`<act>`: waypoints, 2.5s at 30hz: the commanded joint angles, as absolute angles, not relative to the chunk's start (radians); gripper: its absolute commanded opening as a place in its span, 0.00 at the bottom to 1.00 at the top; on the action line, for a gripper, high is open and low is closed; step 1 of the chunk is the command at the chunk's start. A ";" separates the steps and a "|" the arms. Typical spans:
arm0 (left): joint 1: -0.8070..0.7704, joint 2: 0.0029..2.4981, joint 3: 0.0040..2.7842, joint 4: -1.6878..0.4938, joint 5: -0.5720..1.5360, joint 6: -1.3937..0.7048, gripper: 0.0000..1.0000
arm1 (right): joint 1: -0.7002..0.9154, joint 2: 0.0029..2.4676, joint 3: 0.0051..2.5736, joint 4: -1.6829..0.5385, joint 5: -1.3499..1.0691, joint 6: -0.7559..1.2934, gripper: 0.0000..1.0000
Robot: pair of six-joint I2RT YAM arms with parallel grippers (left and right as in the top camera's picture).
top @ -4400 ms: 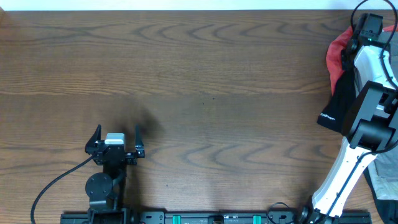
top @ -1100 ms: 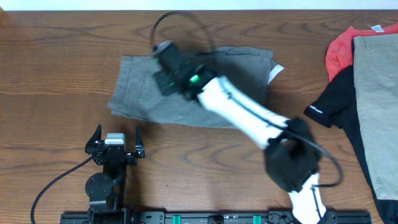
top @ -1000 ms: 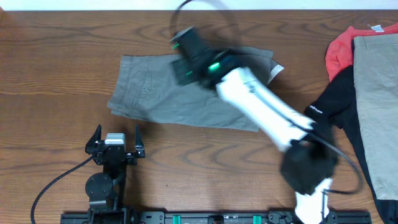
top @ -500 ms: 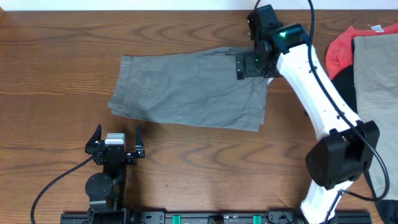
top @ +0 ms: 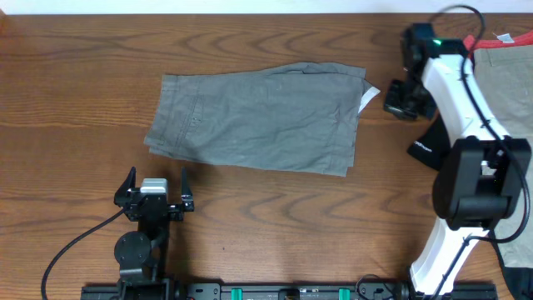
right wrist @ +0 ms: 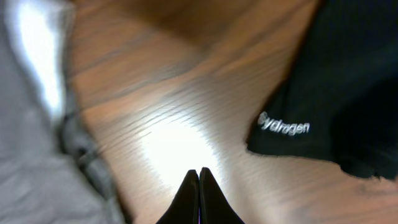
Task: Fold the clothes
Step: 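Release the shorts and move the right gripper back toward the pile, then grasp the right edge of the shorts with the right gripper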
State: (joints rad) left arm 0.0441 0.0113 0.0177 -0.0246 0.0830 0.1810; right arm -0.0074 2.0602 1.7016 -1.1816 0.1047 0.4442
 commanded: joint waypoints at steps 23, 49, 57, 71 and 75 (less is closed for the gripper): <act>0.047 0.011 0.004 -0.062 0.111 0.182 0.98 | -0.201 2.069 1.312 -0.881 0.052 0.423 0.01; 0.047 0.011 0.004 -0.062 0.111 0.182 0.98 | -0.323 1.628 1.360 -1.005 -0.014 0.411 0.17; 0.047 0.011 0.004 -0.062 0.111 0.182 0.98 | -0.158 1.506 1.359 -0.899 -0.241 0.363 0.99; 0.047 0.011 0.004 -0.062 0.111 0.182 0.98 | 0.110 1.855 1.359 -0.716 -0.273 0.357 0.98; 0.047 0.011 0.004 -0.062 0.111 0.182 0.98 | 0.147 1.941 1.359 -0.670 -0.294 0.350 0.93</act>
State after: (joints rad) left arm 0.0441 0.0113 0.0177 -0.0250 0.0830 0.1806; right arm 0.1196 1.9030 1.3590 -0.6830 -0.2562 0.3702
